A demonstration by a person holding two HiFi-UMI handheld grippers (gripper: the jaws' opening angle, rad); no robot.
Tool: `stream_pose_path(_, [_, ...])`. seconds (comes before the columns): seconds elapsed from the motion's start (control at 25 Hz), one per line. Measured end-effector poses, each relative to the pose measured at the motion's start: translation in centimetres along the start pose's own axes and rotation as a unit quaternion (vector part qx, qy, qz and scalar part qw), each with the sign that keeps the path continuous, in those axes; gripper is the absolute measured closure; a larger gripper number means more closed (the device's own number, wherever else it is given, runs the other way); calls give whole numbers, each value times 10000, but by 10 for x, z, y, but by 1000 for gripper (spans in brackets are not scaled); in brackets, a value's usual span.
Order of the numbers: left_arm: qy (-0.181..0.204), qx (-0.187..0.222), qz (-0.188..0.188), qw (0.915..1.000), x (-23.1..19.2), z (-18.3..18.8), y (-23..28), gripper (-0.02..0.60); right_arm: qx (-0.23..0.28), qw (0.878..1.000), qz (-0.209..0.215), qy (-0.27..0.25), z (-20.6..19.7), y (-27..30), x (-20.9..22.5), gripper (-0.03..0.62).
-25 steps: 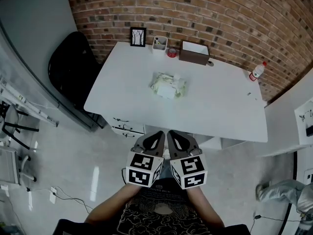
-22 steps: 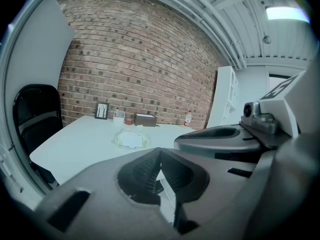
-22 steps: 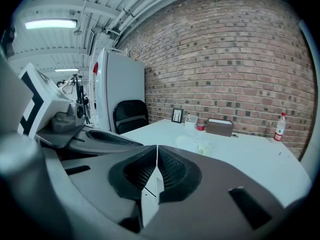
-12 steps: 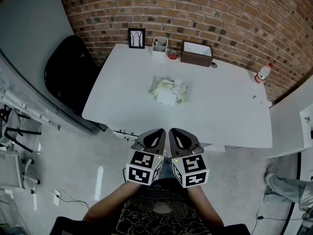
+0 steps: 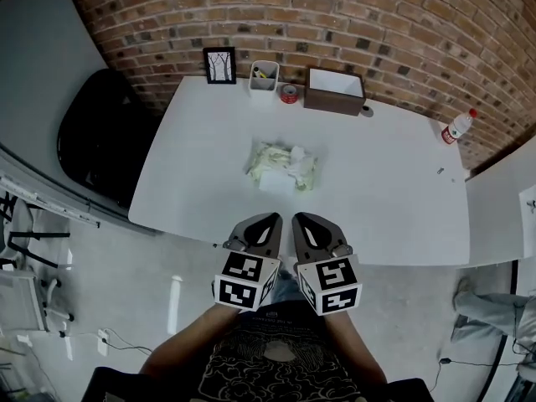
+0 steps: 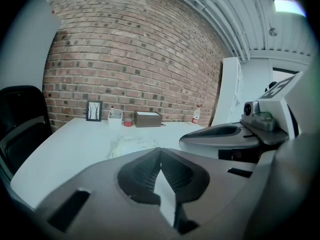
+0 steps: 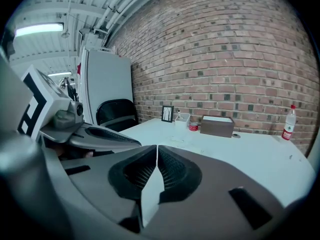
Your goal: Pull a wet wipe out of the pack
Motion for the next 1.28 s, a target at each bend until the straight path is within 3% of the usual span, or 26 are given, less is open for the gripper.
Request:
stream_pose_path(0.4, [-116, -147, 94, 9998, -17, 15, 54, 569, -37, 9999, 91, 26, -1, 46, 44, 574])
stream_pose_path(1.28, [-309, -439, 386, 9978, -59, 17, 113, 569, -319, 9986, 233, 362, -21, 119, 82, 571])
Point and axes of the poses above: the fingertips, and each gripper's own axes: y forward along the fingers, x to its right, z out of its top, the point moved 5 cm from there along -y, backward along the fingers, and after that the axes turned 11 degrees about -y, right-handed, at the moved point
